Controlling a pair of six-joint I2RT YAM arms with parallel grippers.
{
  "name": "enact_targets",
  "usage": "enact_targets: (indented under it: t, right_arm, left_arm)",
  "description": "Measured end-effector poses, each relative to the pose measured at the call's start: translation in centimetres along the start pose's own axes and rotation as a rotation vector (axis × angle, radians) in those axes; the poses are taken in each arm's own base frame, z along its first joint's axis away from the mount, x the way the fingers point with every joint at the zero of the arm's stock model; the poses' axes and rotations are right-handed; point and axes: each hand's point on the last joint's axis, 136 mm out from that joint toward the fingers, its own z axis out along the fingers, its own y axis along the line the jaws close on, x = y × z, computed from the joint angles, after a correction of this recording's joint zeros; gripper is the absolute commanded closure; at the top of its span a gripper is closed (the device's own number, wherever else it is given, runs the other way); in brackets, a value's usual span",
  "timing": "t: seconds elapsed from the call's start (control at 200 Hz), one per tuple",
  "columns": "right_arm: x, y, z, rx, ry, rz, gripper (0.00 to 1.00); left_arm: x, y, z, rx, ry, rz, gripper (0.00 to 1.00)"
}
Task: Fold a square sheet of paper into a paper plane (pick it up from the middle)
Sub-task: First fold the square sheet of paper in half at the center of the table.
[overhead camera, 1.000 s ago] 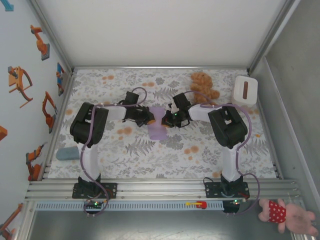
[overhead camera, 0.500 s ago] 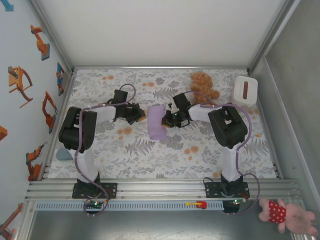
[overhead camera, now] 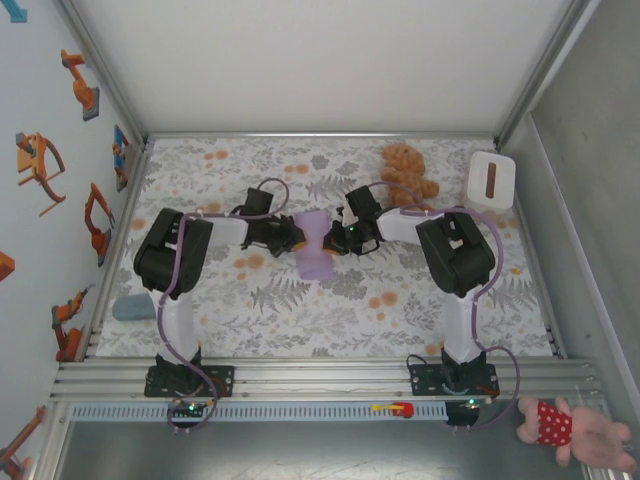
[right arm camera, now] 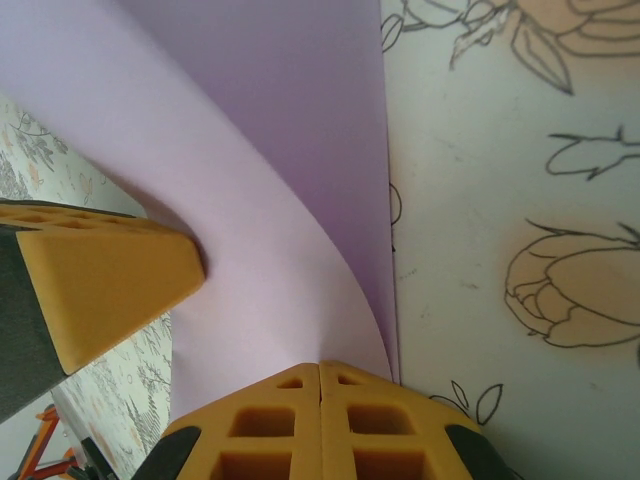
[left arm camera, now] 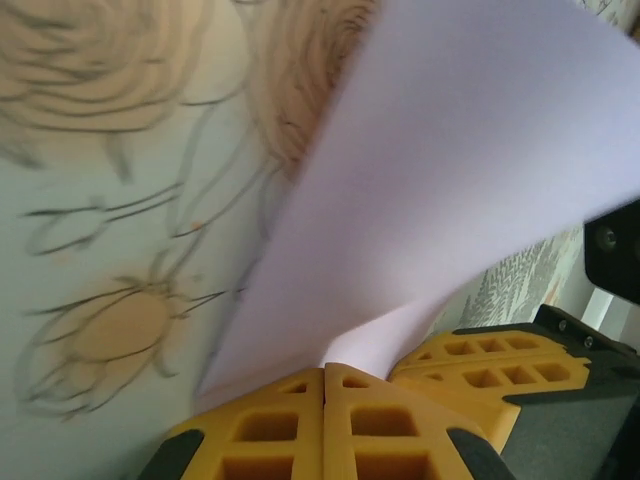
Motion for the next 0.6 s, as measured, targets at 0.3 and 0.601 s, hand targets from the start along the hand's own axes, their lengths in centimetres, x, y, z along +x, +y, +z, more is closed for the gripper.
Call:
enact_targets:
  t: [0.3,0.601]
  right_arm:
    - [0.0,0.0,0.0,0.000,0.000,0.000,1.00]
    - [0.0,0.0,0.0,0.001,0.001,0.001,1.00]
  left_arm:
    - [-1.1,2.8,-4.0,-0.039,-0.062,-0.055,0.99]
    - [-1.3,-5.0,-2.9,0.060,-0.050,0.111,0.99]
